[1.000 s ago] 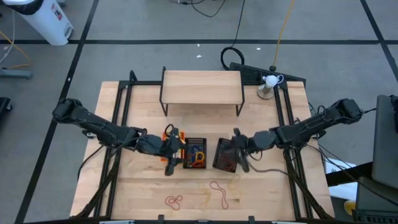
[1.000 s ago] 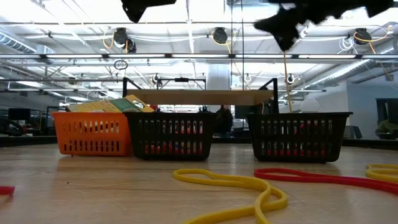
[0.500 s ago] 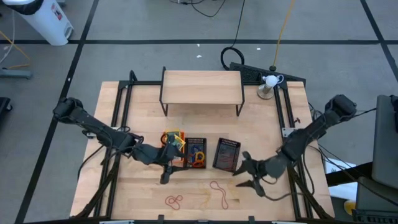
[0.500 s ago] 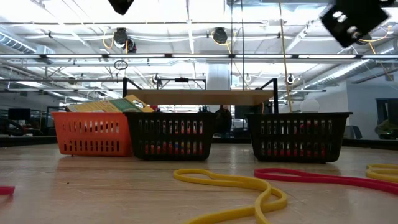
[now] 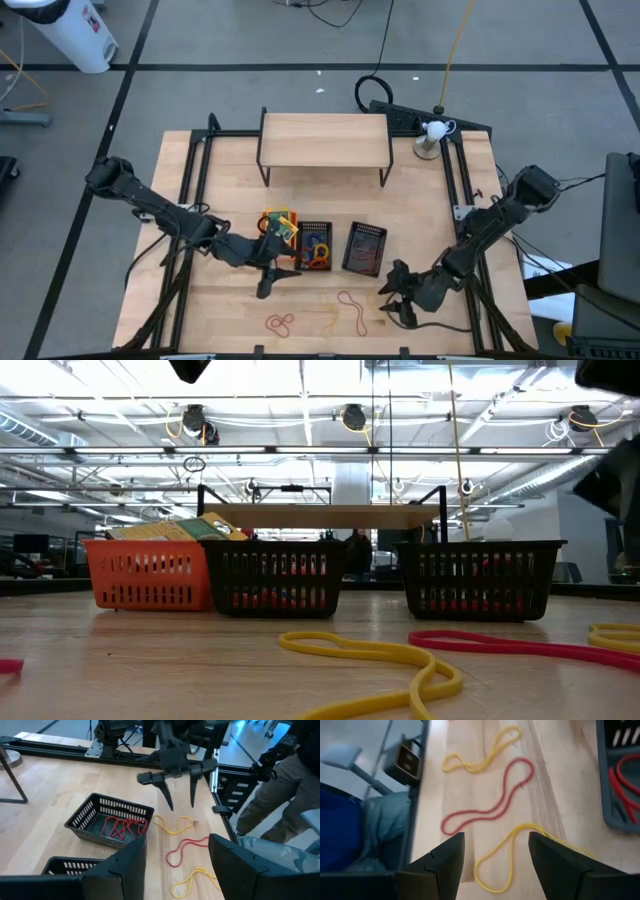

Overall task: Pick & Place Office Desk Supplies
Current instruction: Put the yellow rubber band into the right black bin

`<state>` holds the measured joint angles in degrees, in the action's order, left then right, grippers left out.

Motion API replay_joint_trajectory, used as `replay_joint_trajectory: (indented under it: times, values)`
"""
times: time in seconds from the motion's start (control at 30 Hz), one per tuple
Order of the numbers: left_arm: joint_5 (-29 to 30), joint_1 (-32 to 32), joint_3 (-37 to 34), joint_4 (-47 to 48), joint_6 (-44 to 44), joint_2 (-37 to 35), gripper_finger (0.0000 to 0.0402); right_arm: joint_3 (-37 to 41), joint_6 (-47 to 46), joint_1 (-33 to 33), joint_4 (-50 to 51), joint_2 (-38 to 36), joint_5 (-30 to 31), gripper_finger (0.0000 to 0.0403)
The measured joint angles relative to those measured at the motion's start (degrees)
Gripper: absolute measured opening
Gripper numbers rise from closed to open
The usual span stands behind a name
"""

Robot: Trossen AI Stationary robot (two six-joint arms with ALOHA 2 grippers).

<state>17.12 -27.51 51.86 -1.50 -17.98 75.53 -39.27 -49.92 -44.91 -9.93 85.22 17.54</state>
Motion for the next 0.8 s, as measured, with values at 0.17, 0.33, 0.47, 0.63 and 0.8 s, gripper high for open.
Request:
replay_joint_trajectory:
  times: [0.17, 0.33, 0.47, 0.63, 0.8]
  values:
    - [0.0, 0.9, 0.0, 0.0, 0.3, 0.0, 0.0209, 0.0, -0.1, -0.2, 0.1, 2.0, 0.3, 0.0210]
    - [0.0, 1.2, 0.0, 0.0, 2.2, 0.0, 0.0209, 0.0, 2.6, -0.2, 1.2, 2.0, 2.2, 0.0210]
    - [0.0, 1.2, 0.0, 0.0, 3.1, 0.0, 0.0209, 0.1, 3.7, -0.1, 7.9, 2.0, 3.6, 0.0210]
    - [-1.3, 1.2, 0.0, 0.0, 3.3, 0.0, 0.0209, 3.1, 1.0, 0.6, 10.1, 2.0, 3.3, 0.0210]
    - [-2.1, 1.2, 0.0, 0.0, 3.3, 0.0, 0.0209, 5.6, 1.5, 0.6, 6.7, 2.0, 3.4, 0.0210]
